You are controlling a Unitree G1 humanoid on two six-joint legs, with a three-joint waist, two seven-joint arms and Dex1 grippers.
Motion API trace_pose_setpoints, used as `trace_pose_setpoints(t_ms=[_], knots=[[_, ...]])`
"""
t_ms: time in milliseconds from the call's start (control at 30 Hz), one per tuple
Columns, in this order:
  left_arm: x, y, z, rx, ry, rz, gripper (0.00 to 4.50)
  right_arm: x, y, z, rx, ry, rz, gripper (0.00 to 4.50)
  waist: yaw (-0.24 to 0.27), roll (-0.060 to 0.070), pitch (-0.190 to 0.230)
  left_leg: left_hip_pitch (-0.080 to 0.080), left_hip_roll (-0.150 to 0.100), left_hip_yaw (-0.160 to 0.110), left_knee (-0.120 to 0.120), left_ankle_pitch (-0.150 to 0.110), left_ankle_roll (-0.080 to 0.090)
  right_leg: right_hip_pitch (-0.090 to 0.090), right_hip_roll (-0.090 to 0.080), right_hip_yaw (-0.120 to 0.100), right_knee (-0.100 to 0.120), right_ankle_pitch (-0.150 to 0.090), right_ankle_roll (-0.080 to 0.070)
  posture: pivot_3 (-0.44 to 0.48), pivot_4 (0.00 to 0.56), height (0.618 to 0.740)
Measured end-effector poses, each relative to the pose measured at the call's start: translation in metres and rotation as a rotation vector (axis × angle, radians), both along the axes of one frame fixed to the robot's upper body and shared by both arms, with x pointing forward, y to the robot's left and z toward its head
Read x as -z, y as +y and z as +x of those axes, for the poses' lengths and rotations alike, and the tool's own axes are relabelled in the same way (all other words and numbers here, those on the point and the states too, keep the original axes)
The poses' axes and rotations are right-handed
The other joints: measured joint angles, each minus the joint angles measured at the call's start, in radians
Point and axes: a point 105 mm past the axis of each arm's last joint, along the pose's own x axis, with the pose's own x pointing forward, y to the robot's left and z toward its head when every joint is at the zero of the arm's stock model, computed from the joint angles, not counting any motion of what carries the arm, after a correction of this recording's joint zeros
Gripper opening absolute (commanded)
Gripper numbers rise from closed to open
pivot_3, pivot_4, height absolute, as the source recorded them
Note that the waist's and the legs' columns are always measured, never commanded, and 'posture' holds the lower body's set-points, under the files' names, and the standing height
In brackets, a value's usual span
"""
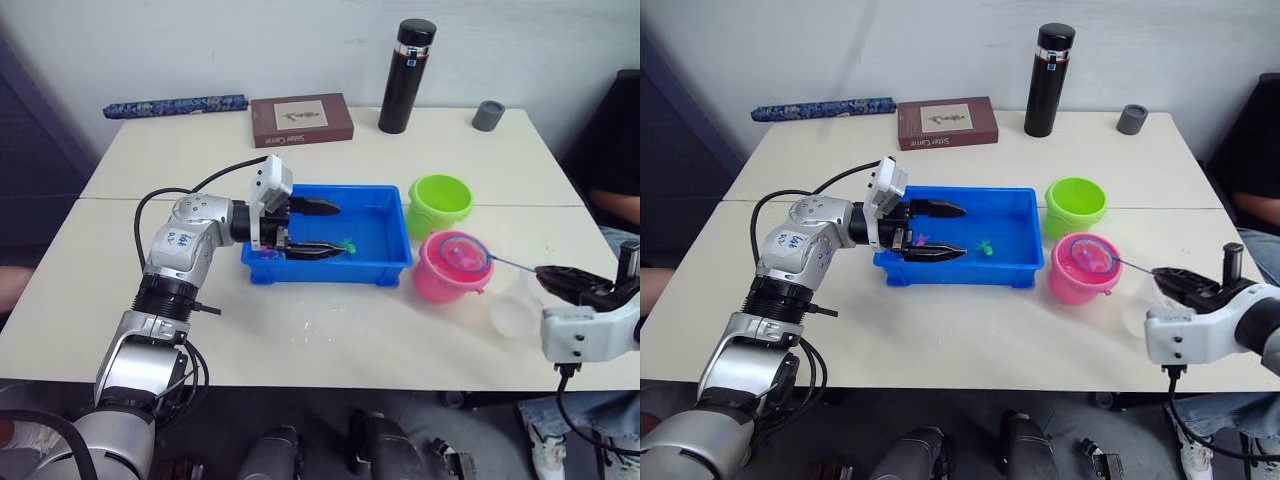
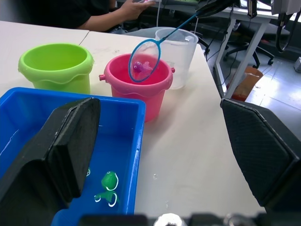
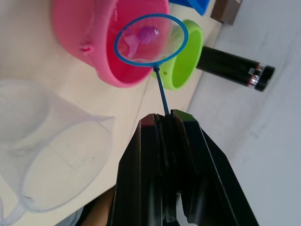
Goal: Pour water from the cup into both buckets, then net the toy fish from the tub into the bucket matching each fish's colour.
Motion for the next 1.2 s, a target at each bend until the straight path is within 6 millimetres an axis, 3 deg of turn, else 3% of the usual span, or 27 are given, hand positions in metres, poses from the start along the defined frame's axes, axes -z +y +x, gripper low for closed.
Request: trace_pose_setpoints(t_ms=[67, 300, 500, 600, 800, 1033, 1200], knots=[[-0.001, 0.000, 0.000, 0.000, -0.005, 0.001, 4.40, -0.009, -0.006, 0.002, 0.019, -0.033, -0.008, 0.00, 0.000, 0.000, 0.000, 0.000, 0.001, 0.000, 0.000, 0.000, 0.000, 0.000, 0.001, 0.000, 0.000, 0.000, 0.000, 0.000, 0.150, 0.740], [0.003, 0.002, 0.004, -0.015, 0.006, 0.006, 4.40, -0.002, -0.002, 0.000, -0.003, 0.005, 0.025, 0.00, 0.000, 0.000, 0.000, 0.000, 0.001, -0.001, 0.000, 0.000, -0.001, 0.000, 0.001, 0.000, 0.000, 0.000, 0.000, 0.000, 0.150, 0.740], [0.006, 0.010, 0.007, -0.047, -0.002, 0.038, 4.40, -0.019, 0.012, 0.009, -0.003, -0.065, 0.376, 0.00, -0.005, 0.000, 0.000, 0.001, 0.001, -0.001, 0.000, 0.000, -0.001, 0.000, 0.000, 0.000, 0.001, 0.000, 0.000, 0.000, 0.150, 0.740], [0.011, 0.035, 0.013, -0.135, 0.008, 0.084, 4.40, -0.035, 0.043, 0.024, -0.077, -0.037, 0.694, 0.00, -0.022, 0.001, 0.000, 0.002, 0.002, -0.001, -0.001, 0.001, -0.002, -0.001, 0.000, 0.000, 0.000, 0.000, -0.003, 0.000, 0.150, 0.740], [0.028, 0.099, 0.011, -0.350, 0.054, 0.163, 4.40, -0.024, 0.099, 0.056, -0.160, 0.204, 0.990, 0.00, -0.028, 0.000, 0.000, 0.001, 0.002, -0.002, -0.001, 0.001, -0.004, -0.002, 0.000, -0.001, 0.003, -0.001, -0.004, 0.000, 0.150, 0.740], [0.028, 0.146, -0.007, -0.549, 0.047, 0.245, 4.40, 0.017, 0.159, 0.086, -0.176, 0.508, 1.115, 0.00, -0.009, 0.000, 0.000, -0.002, 0.001, -0.003, -0.001, 0.001, -0.003, -0.003, -0.001, -0.001, 0.002, -0.001, -0.004, 0.000, 0.150, 0.740], [0.029, 0.154, -0.019, -0.592, 0.065, 0.260, 4.40, 0.034, 0.177, 0.101, -0.149, 0.579, 1.115, 0.00, -0.003, 0.000, 0.000, -0.002, 0.001, -0.004, -0.001, 0.001, -0.003, -0.003, -0.001, -0.001, 0.002, -0.001, -0.004, 0.000, 0.150, 0.740]])
